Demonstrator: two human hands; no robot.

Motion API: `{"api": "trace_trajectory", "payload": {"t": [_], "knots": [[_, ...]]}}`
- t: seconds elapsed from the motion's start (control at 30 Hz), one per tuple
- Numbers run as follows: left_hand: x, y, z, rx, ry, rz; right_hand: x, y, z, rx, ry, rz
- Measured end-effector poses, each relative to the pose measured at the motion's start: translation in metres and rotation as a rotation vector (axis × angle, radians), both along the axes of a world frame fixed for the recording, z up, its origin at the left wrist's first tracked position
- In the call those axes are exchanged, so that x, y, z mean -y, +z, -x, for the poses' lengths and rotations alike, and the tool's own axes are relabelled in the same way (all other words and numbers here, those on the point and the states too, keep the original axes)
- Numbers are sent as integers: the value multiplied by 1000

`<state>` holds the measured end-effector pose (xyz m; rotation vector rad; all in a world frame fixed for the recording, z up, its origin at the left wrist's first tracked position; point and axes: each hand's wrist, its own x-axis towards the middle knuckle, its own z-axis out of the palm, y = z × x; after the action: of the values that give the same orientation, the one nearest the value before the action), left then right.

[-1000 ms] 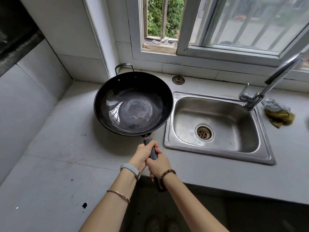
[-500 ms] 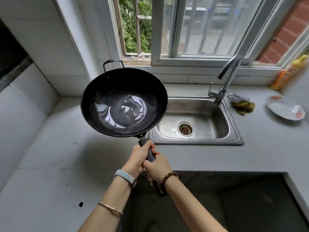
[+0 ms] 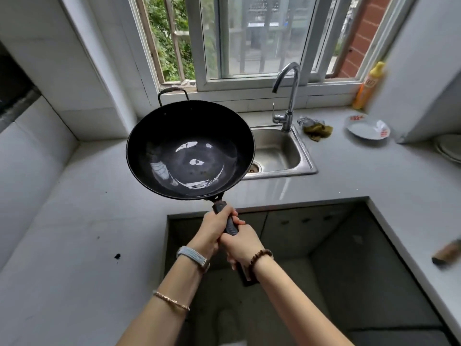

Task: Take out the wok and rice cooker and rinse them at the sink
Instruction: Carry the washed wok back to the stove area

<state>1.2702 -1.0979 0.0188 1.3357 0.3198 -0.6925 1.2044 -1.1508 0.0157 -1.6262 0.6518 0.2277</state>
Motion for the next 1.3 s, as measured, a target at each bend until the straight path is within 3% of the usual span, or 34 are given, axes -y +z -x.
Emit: {"api": "trace_trajectory", "payload": {"t": [0.5, 1.3], "knots": [[64, 18, 177, 72, -346, 62, 38, 25, 193, 14, -360, -50], [200, 36, 294, 9, -1203, 128, 110, 45, 305, -19, -1151, 23]]}}
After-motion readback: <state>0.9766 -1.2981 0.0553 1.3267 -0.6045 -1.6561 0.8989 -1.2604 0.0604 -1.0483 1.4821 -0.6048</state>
